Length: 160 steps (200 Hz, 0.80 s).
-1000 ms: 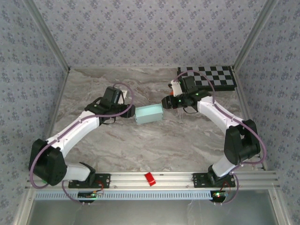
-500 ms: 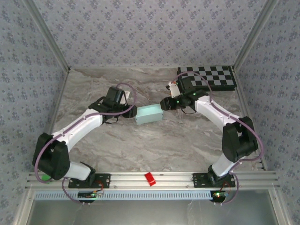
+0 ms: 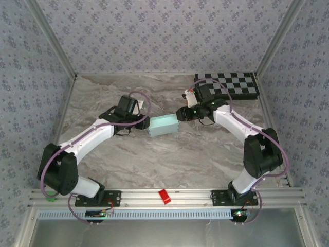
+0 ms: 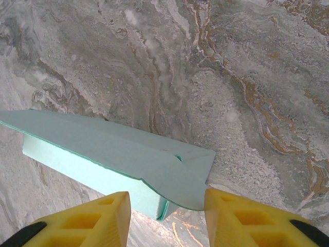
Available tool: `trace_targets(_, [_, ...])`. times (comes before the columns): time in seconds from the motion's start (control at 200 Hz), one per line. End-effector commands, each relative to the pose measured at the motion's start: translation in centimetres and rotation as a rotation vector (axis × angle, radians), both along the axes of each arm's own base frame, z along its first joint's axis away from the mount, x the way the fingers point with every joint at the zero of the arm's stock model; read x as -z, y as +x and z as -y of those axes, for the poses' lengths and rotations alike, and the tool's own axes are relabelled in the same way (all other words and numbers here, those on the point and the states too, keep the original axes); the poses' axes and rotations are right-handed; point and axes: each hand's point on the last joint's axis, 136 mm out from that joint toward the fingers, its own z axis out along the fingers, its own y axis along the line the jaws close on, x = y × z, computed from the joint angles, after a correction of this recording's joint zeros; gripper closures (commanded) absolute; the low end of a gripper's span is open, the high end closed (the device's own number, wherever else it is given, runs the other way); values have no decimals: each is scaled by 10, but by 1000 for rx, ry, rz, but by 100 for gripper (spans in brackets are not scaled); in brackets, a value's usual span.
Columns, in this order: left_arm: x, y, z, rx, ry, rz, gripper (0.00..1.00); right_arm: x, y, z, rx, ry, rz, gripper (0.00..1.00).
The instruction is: Fold the paper box
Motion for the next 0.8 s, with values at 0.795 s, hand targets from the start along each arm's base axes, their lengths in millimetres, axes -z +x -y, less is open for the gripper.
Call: trace_targets(0.795, [3,5,9,-14,-54,-28,69,-8,-5,-25,-36,69,-30,59])
